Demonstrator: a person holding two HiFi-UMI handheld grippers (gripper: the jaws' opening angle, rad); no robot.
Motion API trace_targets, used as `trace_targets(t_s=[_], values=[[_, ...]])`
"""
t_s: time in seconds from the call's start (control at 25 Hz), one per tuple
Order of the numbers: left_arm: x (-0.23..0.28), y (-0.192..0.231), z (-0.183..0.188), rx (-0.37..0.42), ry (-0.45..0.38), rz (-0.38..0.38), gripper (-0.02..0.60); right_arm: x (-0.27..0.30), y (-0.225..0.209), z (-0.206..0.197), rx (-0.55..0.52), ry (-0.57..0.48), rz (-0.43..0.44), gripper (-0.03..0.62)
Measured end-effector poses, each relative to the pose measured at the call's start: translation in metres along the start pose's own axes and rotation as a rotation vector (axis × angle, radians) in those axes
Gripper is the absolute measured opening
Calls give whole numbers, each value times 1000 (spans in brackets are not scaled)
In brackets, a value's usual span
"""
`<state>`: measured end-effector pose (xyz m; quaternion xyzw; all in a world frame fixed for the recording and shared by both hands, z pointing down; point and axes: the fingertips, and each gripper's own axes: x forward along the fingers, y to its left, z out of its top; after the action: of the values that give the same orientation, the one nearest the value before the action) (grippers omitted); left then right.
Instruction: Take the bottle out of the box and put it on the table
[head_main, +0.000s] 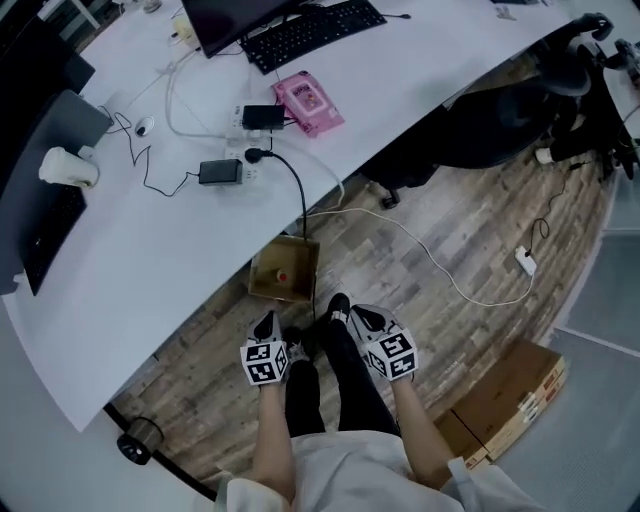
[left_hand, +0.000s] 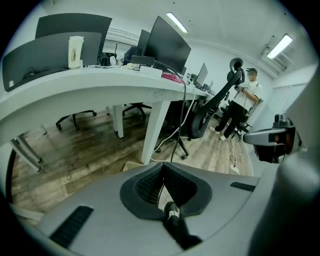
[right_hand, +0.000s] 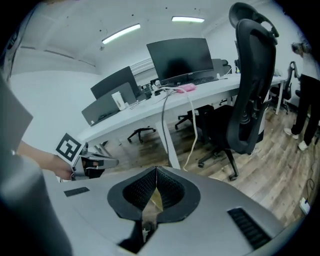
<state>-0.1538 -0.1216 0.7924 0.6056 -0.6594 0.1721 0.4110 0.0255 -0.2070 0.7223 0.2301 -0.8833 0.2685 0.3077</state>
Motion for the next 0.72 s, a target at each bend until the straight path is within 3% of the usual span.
trace_targets(t_s=[0.16,0.32,0.72], values=[[40,12,-16,50,37,-13,15,27,-46,5,51,-98,-35,40],[98,18,-51,79,88,-40,15,70,-86,-17,26,-109,-34,40],[220,57,-127,194,184,-59,15,146,-104,-107,61,-96,-24,40]])
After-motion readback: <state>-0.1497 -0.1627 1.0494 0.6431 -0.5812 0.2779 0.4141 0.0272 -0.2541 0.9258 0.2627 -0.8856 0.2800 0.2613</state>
